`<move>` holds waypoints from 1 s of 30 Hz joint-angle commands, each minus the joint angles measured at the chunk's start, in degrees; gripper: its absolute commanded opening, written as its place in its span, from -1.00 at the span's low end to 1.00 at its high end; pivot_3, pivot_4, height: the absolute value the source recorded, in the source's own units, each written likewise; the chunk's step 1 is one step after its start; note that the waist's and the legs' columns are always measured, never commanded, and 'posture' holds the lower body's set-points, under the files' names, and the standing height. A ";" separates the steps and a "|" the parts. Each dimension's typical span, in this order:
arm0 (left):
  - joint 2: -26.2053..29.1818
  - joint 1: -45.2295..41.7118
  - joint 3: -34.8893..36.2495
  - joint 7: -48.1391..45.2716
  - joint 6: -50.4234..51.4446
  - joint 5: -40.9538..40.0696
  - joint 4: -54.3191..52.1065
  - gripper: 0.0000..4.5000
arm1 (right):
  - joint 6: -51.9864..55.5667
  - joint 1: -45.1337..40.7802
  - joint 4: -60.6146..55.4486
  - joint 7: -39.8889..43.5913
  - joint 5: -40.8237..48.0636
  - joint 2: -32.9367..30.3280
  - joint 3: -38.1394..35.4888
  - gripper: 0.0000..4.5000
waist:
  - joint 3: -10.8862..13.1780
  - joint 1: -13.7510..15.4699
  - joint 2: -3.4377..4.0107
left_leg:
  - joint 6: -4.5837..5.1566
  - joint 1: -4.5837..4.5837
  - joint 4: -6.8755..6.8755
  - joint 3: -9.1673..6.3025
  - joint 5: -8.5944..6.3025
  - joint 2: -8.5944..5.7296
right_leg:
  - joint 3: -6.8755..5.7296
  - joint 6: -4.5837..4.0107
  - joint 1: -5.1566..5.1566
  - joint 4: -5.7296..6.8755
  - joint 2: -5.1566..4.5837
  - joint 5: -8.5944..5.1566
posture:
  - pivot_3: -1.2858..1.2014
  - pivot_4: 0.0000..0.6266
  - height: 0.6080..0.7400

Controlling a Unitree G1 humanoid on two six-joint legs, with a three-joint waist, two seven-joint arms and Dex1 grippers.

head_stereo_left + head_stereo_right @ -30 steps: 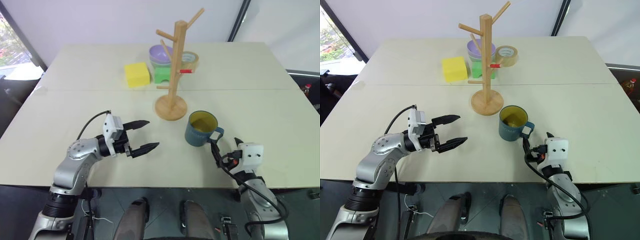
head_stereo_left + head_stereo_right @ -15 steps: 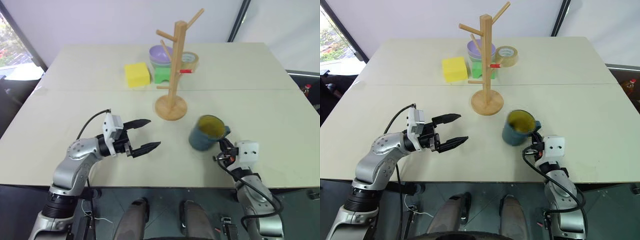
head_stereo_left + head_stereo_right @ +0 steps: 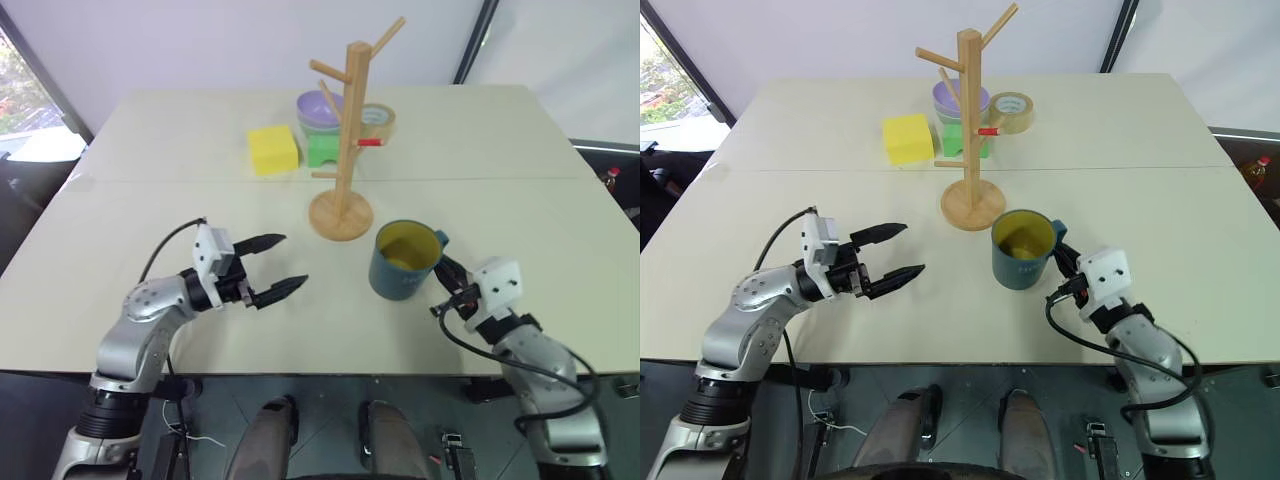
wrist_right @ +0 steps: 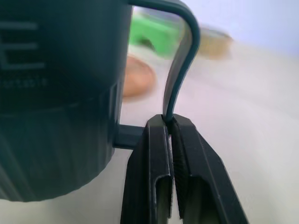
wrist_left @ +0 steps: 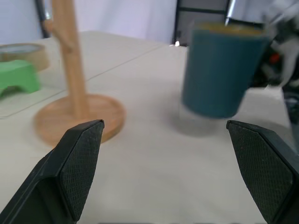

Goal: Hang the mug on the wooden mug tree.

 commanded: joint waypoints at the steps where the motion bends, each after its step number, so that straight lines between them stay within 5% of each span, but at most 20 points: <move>1: 1.54 -1.58 3.12 -0.64 -2.46 -0.09 1.11 1.00 | 6.24 -8.37 -6.27 4.86 4.31 -6.53 -1.48 -0.98 | 0.01 0.05 -0.03 | 0.00 0.00 0.04 -0.01 0.00 0.01 | -0.02 0.00 0.01 0.00 0.01 0.00 | 0.03 -0.52 1.00; 10: 2.26 -4.09 6.71 0.54 1.49 -6.45 -3.57 1.00 | 17.85 -32.15 2.15 6.76 0.94 -13.71 5.22 -0.98 | 0.04 0.46 -0.22 | 0.02 -0.12 0.04 -0.07 -0.01 -0.05 | -0.11 -0.13 0.05 -0.15 -0.10 0.08 | 0.03 -0.52 1.00; 30: 4.87 -4.11 7.02 2.72 6.87 -10.98 -11.64 1.00 | 15.27 -46.54 18.81 11.66 -5.91 -10.19 12.92 -0.98 | 0.07 -0.21 -0.24 | 0.07 -0.07 0.06 0.01 -0.04 -0.12 | -0.08 -0.13 0.01 -0.05 -0.01 0.11 | 0.03 -0.52 1.00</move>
